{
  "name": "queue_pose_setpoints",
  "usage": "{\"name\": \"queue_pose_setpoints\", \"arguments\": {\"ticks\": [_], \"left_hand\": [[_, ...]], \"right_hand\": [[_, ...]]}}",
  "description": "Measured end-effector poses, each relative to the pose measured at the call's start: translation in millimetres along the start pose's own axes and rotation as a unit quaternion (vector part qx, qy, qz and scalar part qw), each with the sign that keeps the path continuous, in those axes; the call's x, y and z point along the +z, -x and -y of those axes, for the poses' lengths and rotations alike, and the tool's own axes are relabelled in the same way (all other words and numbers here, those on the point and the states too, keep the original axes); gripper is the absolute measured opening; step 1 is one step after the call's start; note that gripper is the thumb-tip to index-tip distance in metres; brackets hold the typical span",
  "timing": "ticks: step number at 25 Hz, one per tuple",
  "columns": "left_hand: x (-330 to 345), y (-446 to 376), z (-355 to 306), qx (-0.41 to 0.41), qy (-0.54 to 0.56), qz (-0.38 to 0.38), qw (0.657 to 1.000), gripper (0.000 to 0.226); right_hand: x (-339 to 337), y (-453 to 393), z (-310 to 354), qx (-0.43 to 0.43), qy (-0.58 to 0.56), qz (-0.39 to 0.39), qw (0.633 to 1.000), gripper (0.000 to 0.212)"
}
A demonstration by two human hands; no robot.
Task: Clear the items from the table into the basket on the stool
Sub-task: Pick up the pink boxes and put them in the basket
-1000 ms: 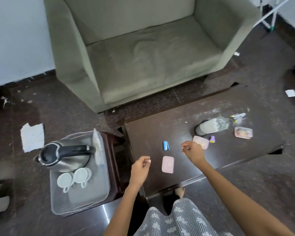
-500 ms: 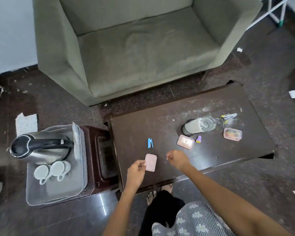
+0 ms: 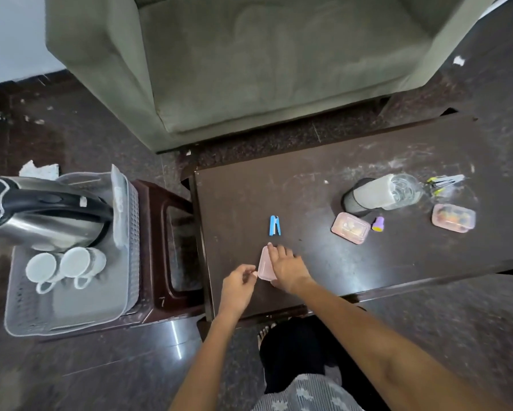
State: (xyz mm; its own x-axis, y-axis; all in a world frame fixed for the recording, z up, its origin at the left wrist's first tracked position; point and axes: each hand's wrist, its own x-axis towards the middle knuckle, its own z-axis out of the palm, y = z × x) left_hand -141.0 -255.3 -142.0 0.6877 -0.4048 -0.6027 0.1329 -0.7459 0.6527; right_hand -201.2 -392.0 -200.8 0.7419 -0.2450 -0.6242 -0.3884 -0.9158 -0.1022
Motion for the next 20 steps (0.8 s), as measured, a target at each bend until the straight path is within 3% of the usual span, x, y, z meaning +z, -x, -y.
{"name": "queue_pose_setpoints", "arguments": {"ticks": [2, 5, 7, 9, 10, 17, 19, 20], "left_hand": [[-3.7, 4.9, 6.7, 0.009, -0.002, -0.003, 1.000, 0.026], [-11.7, 22.6, 1.3, 0.024, -0.036, 0.001, 0.999, 0.044], [-14.9, 34.6, -20.4, 0.053, -0.048, 0.007, 0.997, 0.062], [-18.4, 45.8, -53.3, 0.095, -0.062, 0.002, 0.994, 0.078], [-20.1, 50.6, -71.7, 0.120, -0.066, -0.003, 0.991, 0.083], [-10.6, 72.4, -154.0, 0.220, 0.002, -0.012, 0.975, 0.073], [-5.4, 72.5, -167.7, 0.226, -0.045, -0.012, 0.973, 0.065], [-1.0, 69.1, -173.7, 0.224, -0.086, -0.014, 0.971, 0.059]], "right_hand": [[-5.9, 2.8, -1.9, 0.010, -0.045, -0.018, 0.999, 0.097], [-39.4, 25.3, -12.3, 0.071, -0.291, -0.005, 0.954, 0.090], [-71.1, 49.9, -20.4, 0.084, -0.452, 0.008, 0.888, 0.066], [-103.7, 80.1, -24.4, 0.091, -0.605, 0.053, 0.790, 0.040], [-117.8, 93.5, -27.2, 0.092, -0.645, 0.070, 0.755, 0.037], [-158.3, 145.3, -56.9, 0.109, -0.759, 0.026, 0.641, 0.054], [-158.4, 153.9, -66.5, 0.134, -0.755, -0.001, 0.642, 0.051], [-155.3, 155.0, -74.8, 0.157, -0.727, -0.028, 0.668, 0.049]]}}
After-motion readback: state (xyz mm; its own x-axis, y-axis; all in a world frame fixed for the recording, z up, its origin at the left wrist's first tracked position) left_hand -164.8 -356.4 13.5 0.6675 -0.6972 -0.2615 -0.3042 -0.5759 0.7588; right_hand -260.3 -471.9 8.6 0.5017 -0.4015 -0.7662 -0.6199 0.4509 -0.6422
